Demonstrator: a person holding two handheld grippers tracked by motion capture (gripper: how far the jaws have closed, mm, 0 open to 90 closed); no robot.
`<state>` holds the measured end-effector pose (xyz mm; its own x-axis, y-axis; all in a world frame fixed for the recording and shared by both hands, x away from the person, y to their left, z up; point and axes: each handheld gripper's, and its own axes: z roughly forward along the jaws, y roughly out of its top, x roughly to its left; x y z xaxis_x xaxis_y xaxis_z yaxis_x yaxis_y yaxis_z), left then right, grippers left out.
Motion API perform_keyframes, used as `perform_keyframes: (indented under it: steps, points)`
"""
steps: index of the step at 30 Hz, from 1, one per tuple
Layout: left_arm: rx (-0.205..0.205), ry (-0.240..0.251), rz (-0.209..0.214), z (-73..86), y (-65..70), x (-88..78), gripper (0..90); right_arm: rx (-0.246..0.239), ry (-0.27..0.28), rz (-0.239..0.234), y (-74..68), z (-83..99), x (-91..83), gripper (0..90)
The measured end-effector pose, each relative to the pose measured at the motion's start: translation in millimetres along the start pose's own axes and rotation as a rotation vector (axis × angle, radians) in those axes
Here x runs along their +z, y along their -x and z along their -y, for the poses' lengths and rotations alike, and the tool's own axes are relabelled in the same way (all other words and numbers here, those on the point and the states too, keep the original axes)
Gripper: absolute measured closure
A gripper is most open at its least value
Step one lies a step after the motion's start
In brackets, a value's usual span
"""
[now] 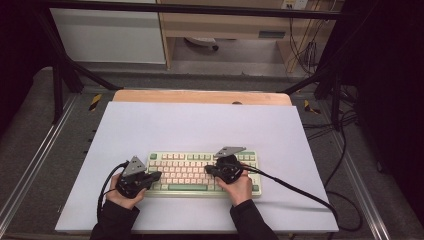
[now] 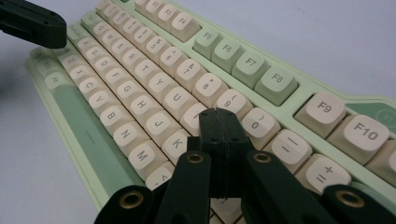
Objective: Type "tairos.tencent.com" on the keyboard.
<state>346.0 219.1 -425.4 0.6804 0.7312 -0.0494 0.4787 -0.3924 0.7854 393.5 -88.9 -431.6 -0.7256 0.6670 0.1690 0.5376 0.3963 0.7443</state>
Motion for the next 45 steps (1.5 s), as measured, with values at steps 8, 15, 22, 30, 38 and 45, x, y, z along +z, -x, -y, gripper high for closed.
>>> perform_keyframes:
  steps: [8, 15, 22, 30, 38, 45]
  points:
    - [-0.001, 0.003, 0.000, -0.4, 0.6, -0.3, 90.0, -0.027, 0.025, -0.013, -2.9, -3.8, -18.2, 90.0]
    - [0.000, 0.003, 0.000, -0.6, 0.8, -0.3, 90.0, -0.030, 0.037, -0.018, -2.2, -1.0, -36.2, 90.0]
    - [0.002, 0.004, 0.001, -1.2, 1.3, 0.1, 90.0, -0.006, 0.049, -0.009, 6.9, 11.5, -52.2, 90.0]
    - [0.003, 0.005, 0.002, -2.2, 2.3, 0.6, 90.0, 0.007, 0.067, -0.006, 12.8, 25.0, -63.4, 90.0]
    - [0.019, 0.005, 0.004, -7.3, 5.2, 5.2, 90.0, 0.014, 0.064, -0.015, 14.9, 32.5, -66.2, 90.0]
    - [0.035, -0.006, 0.007, -10.5, 9.2, 12.9, 90.0, 0.002, 0.063, -0.018, 15.2, 33.0, -67.0, 90.0]
